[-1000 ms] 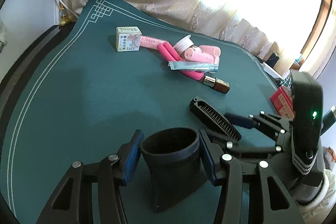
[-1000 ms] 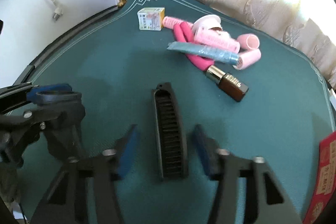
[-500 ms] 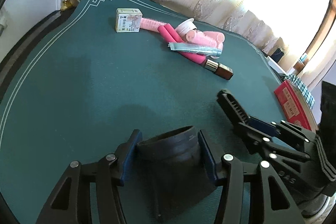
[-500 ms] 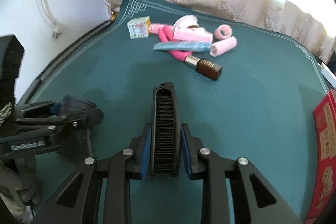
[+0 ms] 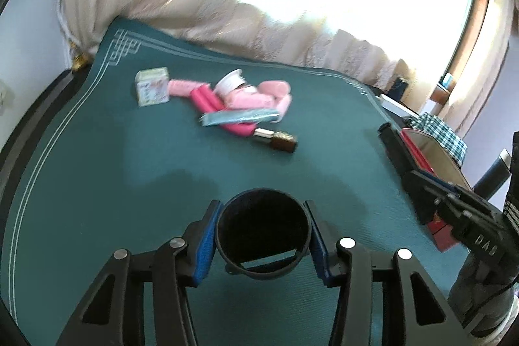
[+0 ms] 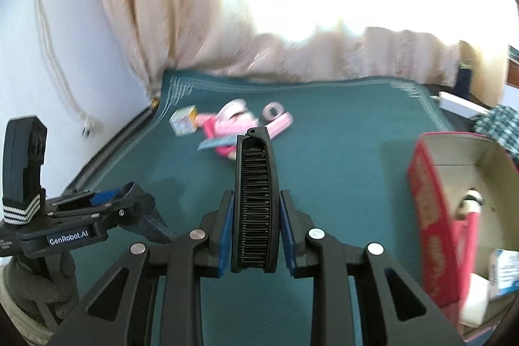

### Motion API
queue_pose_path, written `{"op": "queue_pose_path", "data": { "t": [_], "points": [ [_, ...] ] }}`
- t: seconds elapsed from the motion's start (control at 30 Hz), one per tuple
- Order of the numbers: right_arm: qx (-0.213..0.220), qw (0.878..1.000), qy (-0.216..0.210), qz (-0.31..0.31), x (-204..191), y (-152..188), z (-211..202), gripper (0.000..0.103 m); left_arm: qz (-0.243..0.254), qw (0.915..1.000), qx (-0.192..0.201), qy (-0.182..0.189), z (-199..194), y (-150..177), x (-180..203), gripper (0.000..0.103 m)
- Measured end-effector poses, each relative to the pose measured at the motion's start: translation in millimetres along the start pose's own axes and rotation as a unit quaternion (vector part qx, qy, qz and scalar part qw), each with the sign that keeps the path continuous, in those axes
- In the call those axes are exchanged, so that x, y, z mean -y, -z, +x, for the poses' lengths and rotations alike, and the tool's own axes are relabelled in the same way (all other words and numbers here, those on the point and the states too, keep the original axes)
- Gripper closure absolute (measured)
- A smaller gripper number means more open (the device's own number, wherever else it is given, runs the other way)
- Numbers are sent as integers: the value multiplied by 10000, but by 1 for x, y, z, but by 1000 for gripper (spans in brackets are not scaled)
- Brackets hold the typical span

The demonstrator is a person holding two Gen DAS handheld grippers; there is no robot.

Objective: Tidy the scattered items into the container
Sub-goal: 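Carry the hair dryer with the left gripper while the right gripper carries the comb to the tin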

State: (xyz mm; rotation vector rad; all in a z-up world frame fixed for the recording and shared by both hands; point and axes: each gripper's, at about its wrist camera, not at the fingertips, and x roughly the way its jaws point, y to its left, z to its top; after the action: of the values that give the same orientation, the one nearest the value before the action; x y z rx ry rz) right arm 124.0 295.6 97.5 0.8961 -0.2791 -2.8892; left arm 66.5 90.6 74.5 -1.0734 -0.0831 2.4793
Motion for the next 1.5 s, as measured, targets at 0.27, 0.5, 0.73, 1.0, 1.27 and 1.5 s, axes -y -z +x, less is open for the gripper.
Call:
{"op": "queue_pose_path", "data": {
  "t": [0.27,0.5,0.73,1.0,1.27,1.5],
  "points": [
    [528,9951,594,585,71,1,-52,74,516,9984,92,233,1,-15,64,52],
    [650,9821,1345,1147,144,17,-89,74,1009,9924,158,691,7,-32,132,52],
    [599,9726,1699,1473,186,33,-105,74,1415,9829,127,1172,18,-45,196,52],
    [520,9697,1763,1609,204,38,-104,74,1730,9722,-76,1574,47,-54,251,52],
    [468,9672,1815,1716,215,40,-102,74,1884,9646,-405,1800,81,-53,281,52],
    [398,9669,1804,1758,218,43,-98,74,1955,9616,-462,1871,93,-54,293,52]
  ]
}}
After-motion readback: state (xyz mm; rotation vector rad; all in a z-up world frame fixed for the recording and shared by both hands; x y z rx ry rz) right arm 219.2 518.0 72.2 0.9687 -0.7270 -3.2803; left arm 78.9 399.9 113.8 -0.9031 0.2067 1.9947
